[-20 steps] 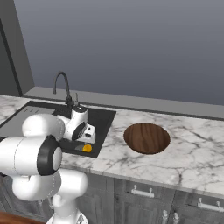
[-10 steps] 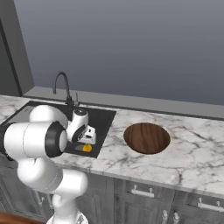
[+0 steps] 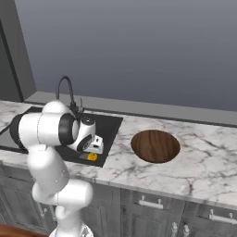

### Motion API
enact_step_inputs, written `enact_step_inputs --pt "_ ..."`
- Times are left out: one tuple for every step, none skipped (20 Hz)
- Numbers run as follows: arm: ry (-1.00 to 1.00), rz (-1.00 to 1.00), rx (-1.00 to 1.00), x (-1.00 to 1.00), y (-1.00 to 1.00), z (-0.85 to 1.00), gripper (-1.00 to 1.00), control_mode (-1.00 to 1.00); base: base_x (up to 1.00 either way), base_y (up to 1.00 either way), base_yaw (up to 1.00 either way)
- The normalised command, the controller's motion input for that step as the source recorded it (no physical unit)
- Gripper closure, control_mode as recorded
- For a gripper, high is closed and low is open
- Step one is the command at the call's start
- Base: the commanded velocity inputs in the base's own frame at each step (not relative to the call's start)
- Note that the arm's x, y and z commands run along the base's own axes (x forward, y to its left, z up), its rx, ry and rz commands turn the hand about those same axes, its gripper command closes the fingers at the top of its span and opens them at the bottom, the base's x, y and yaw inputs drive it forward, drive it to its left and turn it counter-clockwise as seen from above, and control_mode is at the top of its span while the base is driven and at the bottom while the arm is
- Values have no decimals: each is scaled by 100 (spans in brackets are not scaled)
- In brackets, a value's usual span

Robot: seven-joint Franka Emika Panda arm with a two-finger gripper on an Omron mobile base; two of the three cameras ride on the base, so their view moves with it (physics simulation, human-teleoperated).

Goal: Pick the potatos from the cabinet and place them in one bowl. Pick the mango from the sink and place it in the other bowl.

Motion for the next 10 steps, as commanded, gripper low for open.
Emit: enact_step_inputs --pt "0 0 0 20 0 -41 -100 -100 0 0 0" --pt "0 0 0 23 0 -40 -100 -100 0 0 0" --pt "0 0 0 24 0 -38 -100 -100 0 0 0" --pt "0 0 0 24 0 -38 -100 -100 0 0 0" --pt "0 0 0 26 0 -35 -100 -100 0 0 0" --pt "0 0 0 25 0 -34 -100 -100 0 0 0" --pt "0 0 0 26 0 -36 -100 -100 0 0 0" --pt "0 0 0 24 0 -34 -100 -100 0 0 0" --pt "0 0 0 24 0 -34 -100 -100 0 0 0" --pt "0 0 0 21 0 -32 -100 -100 0 0 0"
